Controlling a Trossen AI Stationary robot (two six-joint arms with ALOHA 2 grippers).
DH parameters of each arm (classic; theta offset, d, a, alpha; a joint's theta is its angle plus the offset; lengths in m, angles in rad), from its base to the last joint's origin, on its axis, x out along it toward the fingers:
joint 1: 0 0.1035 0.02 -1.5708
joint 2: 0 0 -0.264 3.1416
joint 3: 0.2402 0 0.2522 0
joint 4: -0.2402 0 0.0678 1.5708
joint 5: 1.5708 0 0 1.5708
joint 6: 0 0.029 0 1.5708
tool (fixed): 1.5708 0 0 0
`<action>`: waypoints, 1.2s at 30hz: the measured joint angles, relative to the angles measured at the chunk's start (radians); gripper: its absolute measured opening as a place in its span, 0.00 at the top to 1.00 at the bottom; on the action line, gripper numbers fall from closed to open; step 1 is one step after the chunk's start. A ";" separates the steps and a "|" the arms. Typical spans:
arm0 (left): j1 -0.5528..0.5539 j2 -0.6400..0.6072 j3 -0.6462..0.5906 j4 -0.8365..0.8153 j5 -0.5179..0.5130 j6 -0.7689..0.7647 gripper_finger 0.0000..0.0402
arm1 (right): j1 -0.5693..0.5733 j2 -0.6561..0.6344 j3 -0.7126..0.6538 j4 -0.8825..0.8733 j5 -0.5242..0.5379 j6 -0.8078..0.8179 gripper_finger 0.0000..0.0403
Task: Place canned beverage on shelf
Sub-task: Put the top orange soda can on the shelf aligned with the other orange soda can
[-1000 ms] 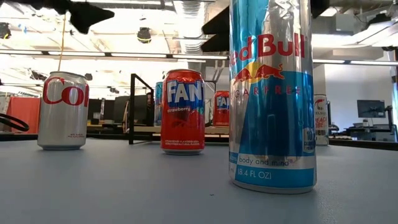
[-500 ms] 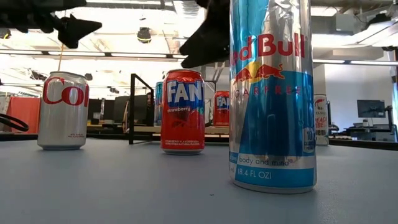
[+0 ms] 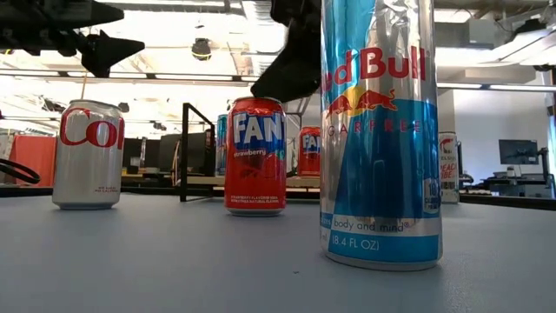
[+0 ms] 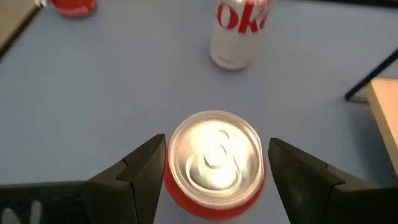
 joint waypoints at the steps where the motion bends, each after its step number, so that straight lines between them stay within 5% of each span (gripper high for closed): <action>1: 0.000 0.000 0.000 -0.002 0.000 0.000 0.16 | 0.000 0.008 0.003 0.014 0.000 0.000 0.33; 30: 0.000 0.001 0.000 -0.127 -0.025 -0.035 0.16 | -0.001 0.034 0.003 -0.002 0.001 0.026 0.33; 36: 0.000 0.001 0.000 -0.160 -0.025 -0.033 0.16 | -0.001 0.026 0.003 -0.007 0.002 0.027 0.39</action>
